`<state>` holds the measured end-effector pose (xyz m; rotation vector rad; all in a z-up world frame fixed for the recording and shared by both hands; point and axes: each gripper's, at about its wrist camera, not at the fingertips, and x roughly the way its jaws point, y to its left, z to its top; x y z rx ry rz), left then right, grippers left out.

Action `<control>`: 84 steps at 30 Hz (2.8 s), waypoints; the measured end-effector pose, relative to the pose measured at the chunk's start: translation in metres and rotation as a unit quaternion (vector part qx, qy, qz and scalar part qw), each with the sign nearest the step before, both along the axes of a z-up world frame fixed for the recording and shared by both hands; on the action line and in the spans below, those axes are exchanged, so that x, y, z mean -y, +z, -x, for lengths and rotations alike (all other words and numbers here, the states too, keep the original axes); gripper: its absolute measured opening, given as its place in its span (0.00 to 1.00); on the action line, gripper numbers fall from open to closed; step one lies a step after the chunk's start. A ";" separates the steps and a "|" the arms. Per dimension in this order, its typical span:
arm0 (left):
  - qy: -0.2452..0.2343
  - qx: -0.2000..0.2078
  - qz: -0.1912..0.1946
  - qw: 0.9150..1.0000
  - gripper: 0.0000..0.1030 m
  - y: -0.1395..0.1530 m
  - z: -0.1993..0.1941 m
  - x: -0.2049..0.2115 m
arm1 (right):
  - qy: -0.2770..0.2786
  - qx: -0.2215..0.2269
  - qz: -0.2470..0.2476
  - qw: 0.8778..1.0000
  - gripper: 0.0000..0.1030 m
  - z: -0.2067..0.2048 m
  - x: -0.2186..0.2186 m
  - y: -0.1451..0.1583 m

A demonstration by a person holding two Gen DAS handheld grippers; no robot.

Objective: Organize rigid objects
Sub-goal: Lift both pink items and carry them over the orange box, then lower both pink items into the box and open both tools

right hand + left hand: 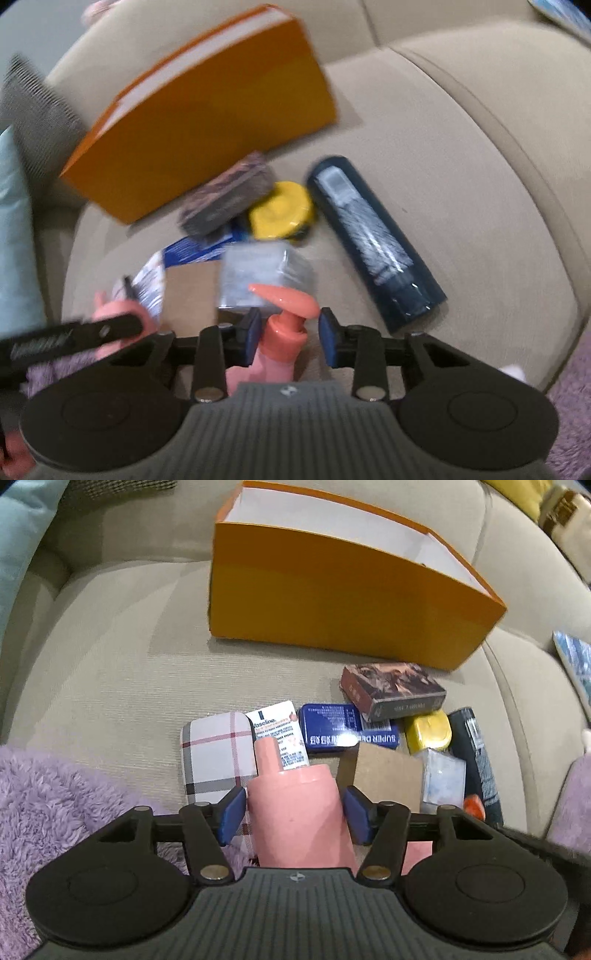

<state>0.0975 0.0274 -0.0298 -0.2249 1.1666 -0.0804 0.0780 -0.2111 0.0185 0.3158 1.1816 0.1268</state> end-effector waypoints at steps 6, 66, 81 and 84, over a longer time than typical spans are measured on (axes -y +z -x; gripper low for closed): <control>-0.021 0.042 0.018 0.999 0.63 0.013 0.020 -0.005 | 0.068 0.049 0.033 0.996 0.28 0.017 -0.018 0.022; -0.249 0.160 -0.124 0.947 0.61 0.085 -0.205 -0.011 | 0.146 0.119 -0.001 0.982 0.26 -0.268 -0.063 0.062; -0.286 0.124 -0.240 0.919 0.61 0.000 -0.275 0.014 | 0.143 0.060 -0.003 0.988 0.26 -0.359 -0.102 -0.030; -0.284 0.117 -0.238 0.921 0.62 -0.007 -0.273 0.019 | 0.134 0.053 -0.011 0.990 0.26 -0.363 -0.104 -0.035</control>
